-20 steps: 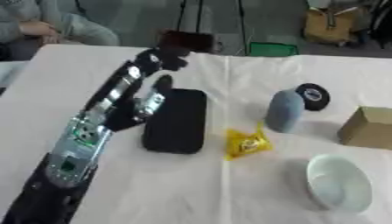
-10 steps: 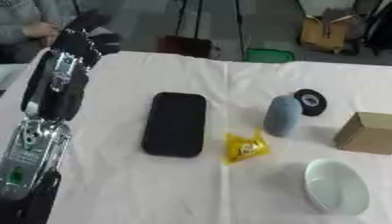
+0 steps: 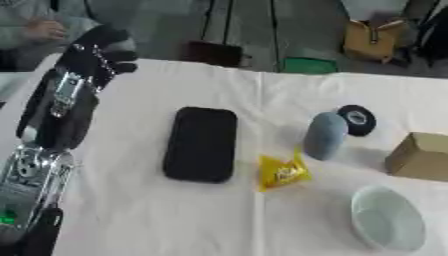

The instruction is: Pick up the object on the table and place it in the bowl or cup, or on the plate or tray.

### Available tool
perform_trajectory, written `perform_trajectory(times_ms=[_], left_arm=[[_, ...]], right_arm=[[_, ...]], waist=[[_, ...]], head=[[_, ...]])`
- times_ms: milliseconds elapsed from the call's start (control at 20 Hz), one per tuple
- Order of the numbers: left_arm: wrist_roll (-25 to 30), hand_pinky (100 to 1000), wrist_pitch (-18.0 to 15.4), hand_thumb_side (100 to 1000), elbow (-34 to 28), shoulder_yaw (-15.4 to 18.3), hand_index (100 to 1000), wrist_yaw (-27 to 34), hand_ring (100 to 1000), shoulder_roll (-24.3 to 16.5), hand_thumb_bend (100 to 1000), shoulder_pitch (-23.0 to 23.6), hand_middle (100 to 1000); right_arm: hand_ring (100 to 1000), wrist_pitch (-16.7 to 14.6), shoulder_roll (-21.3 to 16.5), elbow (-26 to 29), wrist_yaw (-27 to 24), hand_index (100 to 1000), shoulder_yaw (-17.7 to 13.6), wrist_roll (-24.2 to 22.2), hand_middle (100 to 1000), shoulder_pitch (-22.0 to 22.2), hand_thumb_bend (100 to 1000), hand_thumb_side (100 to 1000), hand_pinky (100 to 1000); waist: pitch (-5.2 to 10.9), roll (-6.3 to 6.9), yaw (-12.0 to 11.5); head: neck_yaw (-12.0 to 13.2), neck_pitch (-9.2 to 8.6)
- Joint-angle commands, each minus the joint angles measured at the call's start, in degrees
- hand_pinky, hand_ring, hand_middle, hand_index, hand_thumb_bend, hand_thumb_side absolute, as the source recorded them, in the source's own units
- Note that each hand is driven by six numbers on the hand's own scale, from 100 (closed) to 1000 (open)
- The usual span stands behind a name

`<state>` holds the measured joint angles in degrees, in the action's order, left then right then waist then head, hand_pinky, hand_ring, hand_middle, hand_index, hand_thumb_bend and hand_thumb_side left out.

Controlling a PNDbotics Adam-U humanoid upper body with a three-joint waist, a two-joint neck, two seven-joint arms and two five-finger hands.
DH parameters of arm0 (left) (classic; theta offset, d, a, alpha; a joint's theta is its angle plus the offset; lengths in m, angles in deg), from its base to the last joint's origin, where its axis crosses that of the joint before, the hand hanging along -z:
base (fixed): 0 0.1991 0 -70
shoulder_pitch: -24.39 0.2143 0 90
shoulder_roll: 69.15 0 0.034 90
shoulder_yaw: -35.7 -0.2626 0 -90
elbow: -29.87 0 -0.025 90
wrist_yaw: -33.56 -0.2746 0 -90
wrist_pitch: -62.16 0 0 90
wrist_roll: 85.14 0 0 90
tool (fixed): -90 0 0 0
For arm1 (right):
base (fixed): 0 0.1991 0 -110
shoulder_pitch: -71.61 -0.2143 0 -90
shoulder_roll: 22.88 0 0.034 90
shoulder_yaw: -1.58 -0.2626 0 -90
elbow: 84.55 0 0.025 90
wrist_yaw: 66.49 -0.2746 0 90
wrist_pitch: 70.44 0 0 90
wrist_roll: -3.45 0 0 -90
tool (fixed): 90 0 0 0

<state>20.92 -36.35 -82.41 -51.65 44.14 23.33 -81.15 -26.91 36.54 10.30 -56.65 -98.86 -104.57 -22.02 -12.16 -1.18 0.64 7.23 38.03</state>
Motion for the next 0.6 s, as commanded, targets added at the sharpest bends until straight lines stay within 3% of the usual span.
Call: perform_trajectory(times_ms=[50,300,600], left_arm=[[1.4,819,-0.3,809,-1.2,-0.3,941,0.6,800,-0.1,142,-1.0,844],[2.9,819,-0.6,809,-1.5,-0.9,941,1.5,800,0.3,142,-1.0,843],[3.9,818,-0.6,813,-1.8,-1.1,941,2.4,801,0.8,146,-1.0,843]], right_arm=[[782,-4.4,-3.8,-5.4,6.7,883,0.3,2.1,887,-1.3,222,392,775],[810,-5.5,-4.4,-11.5,13.4,896,2.0,6.1,897,-3.2,231,403,813],[816,-5.5,-3.9,-13.7,16.5,917,2.6,10.3,907,-4.3,227,391,828]], waist=[[0.53,0.00,-0.4],[0.54,0.10,-1.5],[0.32,0.24,-2.2]], head=[[-0.8,-0.82],[-1.7,-1.08],[-2.1,-1.13]])
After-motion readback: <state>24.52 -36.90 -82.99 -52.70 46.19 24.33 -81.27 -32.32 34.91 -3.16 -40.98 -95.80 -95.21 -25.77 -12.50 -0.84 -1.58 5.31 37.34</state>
